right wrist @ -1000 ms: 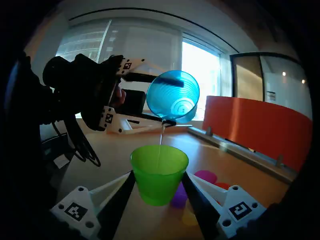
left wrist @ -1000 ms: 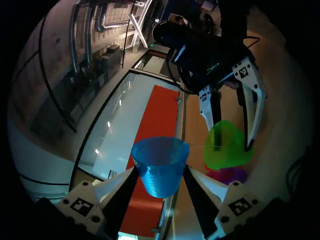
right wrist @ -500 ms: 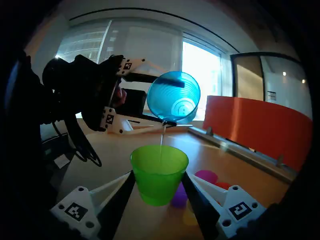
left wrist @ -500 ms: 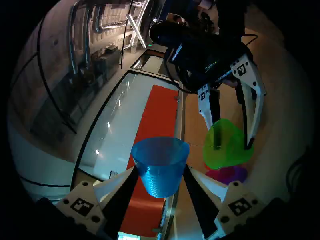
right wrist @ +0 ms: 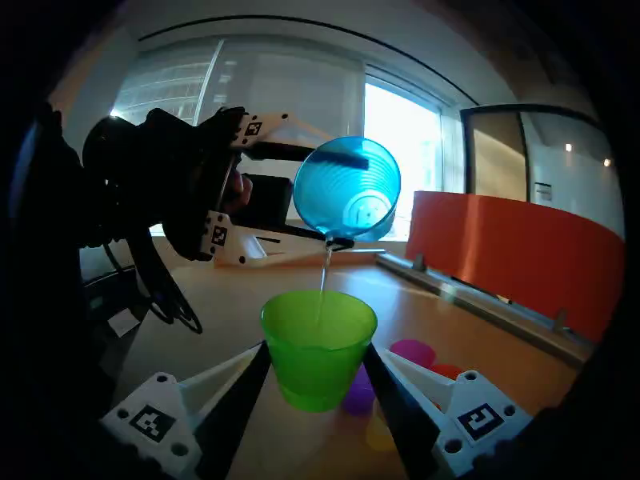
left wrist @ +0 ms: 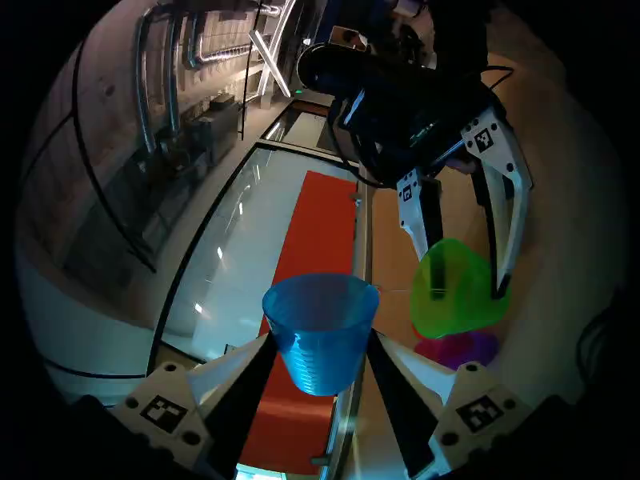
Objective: Pour water
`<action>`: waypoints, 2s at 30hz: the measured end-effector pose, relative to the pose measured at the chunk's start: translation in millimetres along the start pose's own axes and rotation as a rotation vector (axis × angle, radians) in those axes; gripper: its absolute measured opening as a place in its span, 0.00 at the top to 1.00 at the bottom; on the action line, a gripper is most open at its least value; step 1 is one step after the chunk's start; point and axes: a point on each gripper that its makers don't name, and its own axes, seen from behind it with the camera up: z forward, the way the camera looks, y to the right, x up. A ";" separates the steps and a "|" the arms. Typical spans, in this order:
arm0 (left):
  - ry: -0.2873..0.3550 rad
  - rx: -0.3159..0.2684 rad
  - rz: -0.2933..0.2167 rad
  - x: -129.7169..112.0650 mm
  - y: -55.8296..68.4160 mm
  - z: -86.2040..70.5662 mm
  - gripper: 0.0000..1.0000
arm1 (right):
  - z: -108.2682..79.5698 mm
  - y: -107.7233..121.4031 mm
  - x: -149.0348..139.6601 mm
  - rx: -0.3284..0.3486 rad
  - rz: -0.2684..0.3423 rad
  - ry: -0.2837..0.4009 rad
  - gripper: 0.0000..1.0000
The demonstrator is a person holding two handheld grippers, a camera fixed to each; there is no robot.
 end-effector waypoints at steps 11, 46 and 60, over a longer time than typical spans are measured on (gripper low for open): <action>-0.002 0.007 0.018 -0.2 -1.8 -0.9 0.22 | -0.4 0.3 0.4 -0.002 0.000 0.000 0.15; -0.002 0.016 0.086 6.5 -8.5 -5.1 0.22 | -1.5 -0.3 3.3 -0.002 -0.008 0.005 0.15; -0.004 0.020 0.104 7.4 -8.0 -6.7 0.22 | -1.0 -0.3 3.7 -0.007 -0.007 0.007 0.15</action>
